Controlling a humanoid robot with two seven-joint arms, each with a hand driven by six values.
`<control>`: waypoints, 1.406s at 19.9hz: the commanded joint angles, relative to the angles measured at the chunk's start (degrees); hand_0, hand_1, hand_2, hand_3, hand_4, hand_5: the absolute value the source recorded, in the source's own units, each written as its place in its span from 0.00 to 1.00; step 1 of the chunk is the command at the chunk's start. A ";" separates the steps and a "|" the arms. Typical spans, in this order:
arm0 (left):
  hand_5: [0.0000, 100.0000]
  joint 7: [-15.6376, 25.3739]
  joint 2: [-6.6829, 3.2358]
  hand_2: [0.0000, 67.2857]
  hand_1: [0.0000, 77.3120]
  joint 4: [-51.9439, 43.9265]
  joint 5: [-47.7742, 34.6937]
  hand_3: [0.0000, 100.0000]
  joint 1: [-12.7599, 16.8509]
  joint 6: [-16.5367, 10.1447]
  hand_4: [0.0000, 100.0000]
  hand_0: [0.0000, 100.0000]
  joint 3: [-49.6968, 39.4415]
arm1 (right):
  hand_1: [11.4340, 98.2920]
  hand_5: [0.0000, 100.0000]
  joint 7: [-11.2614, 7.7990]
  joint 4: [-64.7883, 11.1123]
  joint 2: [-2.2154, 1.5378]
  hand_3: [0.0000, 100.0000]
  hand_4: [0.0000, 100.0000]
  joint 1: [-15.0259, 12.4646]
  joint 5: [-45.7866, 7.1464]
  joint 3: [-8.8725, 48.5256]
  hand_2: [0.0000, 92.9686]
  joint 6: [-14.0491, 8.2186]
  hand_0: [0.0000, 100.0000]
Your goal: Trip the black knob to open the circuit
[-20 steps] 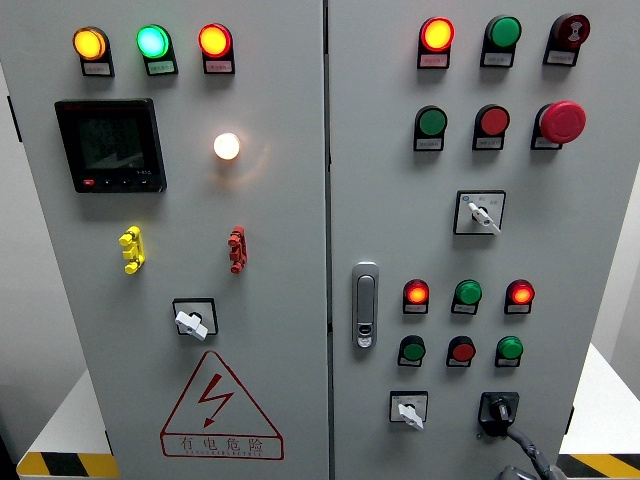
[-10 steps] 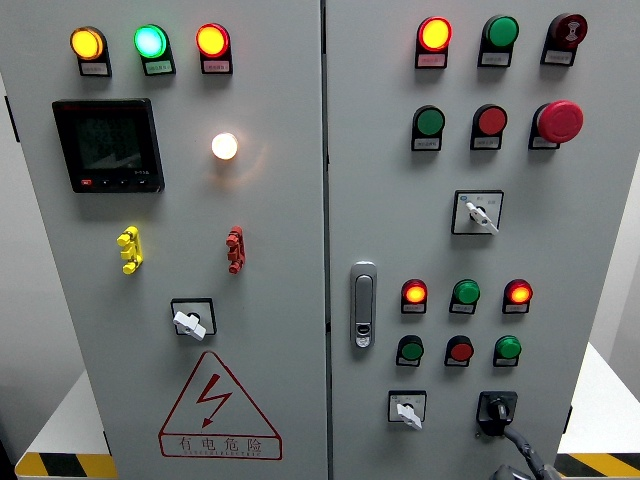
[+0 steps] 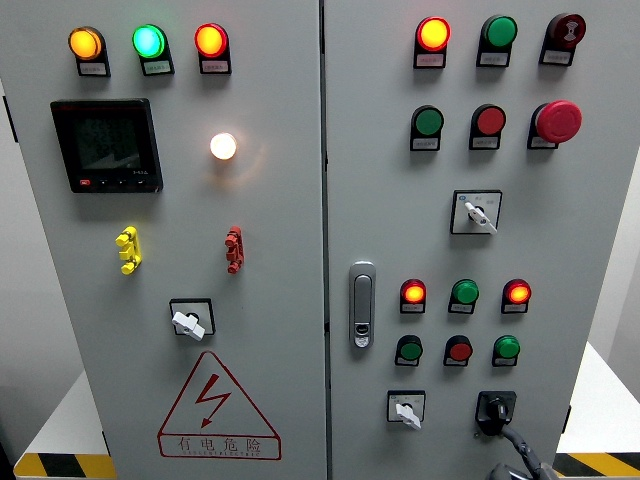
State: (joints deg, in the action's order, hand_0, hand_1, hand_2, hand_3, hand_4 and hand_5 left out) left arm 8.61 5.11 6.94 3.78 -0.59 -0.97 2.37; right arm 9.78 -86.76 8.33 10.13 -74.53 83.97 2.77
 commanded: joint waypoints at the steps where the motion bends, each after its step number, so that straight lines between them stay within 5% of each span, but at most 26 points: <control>1: 0.01 0.00 0.08 0.19 0.04 0.00 0.00 0.21 -0.02 0.00 0.07 0.00 0.00 | 0.90 1.00 -0.03 0.01 0.02 0.84 0.93 0.32 0.00 -0.04 0.00 0.04 1.00; 28: 0.01 0.00 0.08 0.19 0.04 0.00 0.00 0.21 -0.02 0.00 0.07 0.00 0.00 | 0.90 1.00 1.20 -0.08 0.02 0.86 0.93 0.76 3.07 -1.62 0.00 0.13 1.00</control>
State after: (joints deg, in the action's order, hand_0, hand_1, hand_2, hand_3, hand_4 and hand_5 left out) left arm 8.61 5.15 6.94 3.78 -0.59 -0.97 2.37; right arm 10.98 -86.81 8.35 10.79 -71.45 82.40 2.88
